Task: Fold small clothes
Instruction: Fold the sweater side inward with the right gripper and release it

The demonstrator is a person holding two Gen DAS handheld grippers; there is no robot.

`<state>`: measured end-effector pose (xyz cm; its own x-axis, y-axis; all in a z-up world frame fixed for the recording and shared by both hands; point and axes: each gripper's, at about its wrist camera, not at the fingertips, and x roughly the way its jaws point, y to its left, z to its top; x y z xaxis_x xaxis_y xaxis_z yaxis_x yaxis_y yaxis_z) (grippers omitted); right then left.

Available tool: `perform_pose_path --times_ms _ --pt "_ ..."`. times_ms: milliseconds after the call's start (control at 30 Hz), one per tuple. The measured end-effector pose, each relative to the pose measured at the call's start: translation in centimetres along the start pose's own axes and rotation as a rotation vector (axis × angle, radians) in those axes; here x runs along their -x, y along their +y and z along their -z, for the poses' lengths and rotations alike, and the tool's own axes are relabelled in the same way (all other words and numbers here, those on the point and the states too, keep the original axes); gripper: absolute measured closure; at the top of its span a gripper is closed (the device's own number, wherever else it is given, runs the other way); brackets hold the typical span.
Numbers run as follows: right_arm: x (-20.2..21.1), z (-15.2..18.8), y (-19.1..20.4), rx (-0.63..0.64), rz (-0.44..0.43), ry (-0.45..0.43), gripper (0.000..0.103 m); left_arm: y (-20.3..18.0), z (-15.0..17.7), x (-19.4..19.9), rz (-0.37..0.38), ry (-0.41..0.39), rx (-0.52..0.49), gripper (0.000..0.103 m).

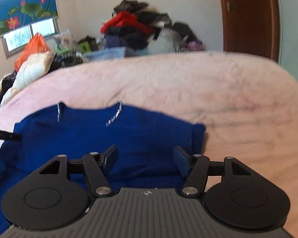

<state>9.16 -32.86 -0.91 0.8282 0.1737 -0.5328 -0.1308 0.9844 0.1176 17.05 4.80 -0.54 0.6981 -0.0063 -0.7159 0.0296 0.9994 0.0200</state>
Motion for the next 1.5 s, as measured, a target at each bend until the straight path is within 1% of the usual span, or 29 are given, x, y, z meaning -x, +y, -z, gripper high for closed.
perform_pose_path --times_ms 33,100,167,200,233,267,367,400,433,467,500,533,567,600,633,667,733,800,867,967,1000,1067,1167,1233,1367,1500 --pt "0.2 0.0 0.3 0.018 0.018 -0.02 0.037 -0.7 0.2 -0.1 0.001 0.0 -0.029 0.02" --pt "-0.3 0.1 -0.1 0.01 0.033 -0.022 0.037 -1.7 0.8 -1.0 -0.014 0.023 -0.09 0.019" --pt "-1.6 0.3 -1.1 -0.053 0.05 0.018 0.036 -2.0 1.5 -2.0 -0.055 0.047 -0.126 0.018" --pt "-2.4 0.6 -1.4 -0.059 0.082 0.057 0.035 -1.8 1.7 -1.7 -0.058 0.032 -0.118 0.018" --pt "-2.8 1.0 -1.7 -0.059 0.132 0.081 0.035 -1.6 1.7 -1.2 -0.055 0.022 -0.109 0.018" --pt "-2.6 1.1 -1.8 -0.066 0.149 0.069 0.035 -1.4 1.8 -0.6 -0.053 0.013 -0.103 0.018" --pt "0.3 1.7 -1.1 -0.084 0.099 -0.005 0.033 -1.5 2.2 0.1 -0.049 0.014 -0.098 0.018" --pt "1.1 1.9 -0.4 -0.066 0.065 -0.013 0.028 -1.7 2.6 0.2 -0.044 0.021 -0.104 0.018" --pt "1.5 2.3 0.3 -0.037 0.029 -0.005 0.019 -1.9 3.0 0.1 -0.042 0.029 -0.118 0.018" --pt "1.6 2.7 1.0 0.007 -0.005 0.016 0.015 -2.2 3.5 0.0 -0.056 0.038 -0.132 0.018" --pt "1.5 3.3 1.7 0.059 -0.016 0.044 0.013 -2.3 3.8 0.2 -0.066 0.031 -0.132 0.018" --pt "1.1 3.9 2.3 0.108 -0.002 0.077 0.013 -2.3 4.1 0.6 -0.067 0.022 -0.132 0.018" --pt "0.8 4.6 2.8 0.153 0.052 0.114 0.014 -2.4 4.3 1.2 -0.063 0.016 -0.138 0.018" --pt "0.5 5.0 2.9 0.172 0.109 0.131 0.012 -2.4 4.6 1.7 -0.062 0.011 -0.139 0.018" --pt "1.1 5.2 2.6 0.145 0.119 0.106 0.012 -2.5 4.9 2.1 -0.067 0.01 -0.134 0.018" --pt "1.7 5.3 2.0 0.087 0.112 0.096 0.012 -2.5 5.2 2.5 -0.071 0.013 -0.123 0.018" --pt "3.0 5.6 1.1 -0.036 0.079 0.062 0.012 -2.7 5.9 3.1 -0.064 0.027 -0.096 0.018" --pt "4.0 6.1 0.7 -0.123 0.049 0.029 0.011 -2.9 6.8 3.6 -0.06 0.039 -0.068 0.018" --pt "4.4 6.5 0.9 -0.189 0.042 0.019 0.01 -3.3 7.7 4.1 -0.063 0.042 -0.054 0.018" --pt "4.9 7.3 1.8 -0.231 0.011 0.004 0.004 -3.9 9.0 4.6 -0.078 0.019 -0.058 0.018" --pt "4.9 7.5 2.3 -0.228 0.015 -0.008 0.0 -4.1 9.2 4.8 -0.086 0.006 -0.061 0.017" --pt "4.8 8.2 3.0 -0.199 0.037 -0.022 0.0 -4.3 9.6 4.8 -0.105 -0.015 -0.068 0.014" --pt "4.6 9.3 4.0 -0.164 0.081 -0.002 0.0 -4.3 10.1 4.8 -0.121 -0.044 -0.056 0.008" --pt "5.0 9.4 4.6 -0.152 0.094 -0.005 0.0 -4.1 10.5 4.8 -0.133 -0.063 -0.04 0.002" --pt "4.8 9.7 5.3 -0.118 0.119 0.013 0.0 -3.9 11.5 4.8 -0.135 -0.115 -0.01 0.0" --pt "4.0 9.8 7.1 -0.019 0.193 0.059 0.0 -3.7 11.8 4.9 -0.129 -0.127 0.008 0.0"
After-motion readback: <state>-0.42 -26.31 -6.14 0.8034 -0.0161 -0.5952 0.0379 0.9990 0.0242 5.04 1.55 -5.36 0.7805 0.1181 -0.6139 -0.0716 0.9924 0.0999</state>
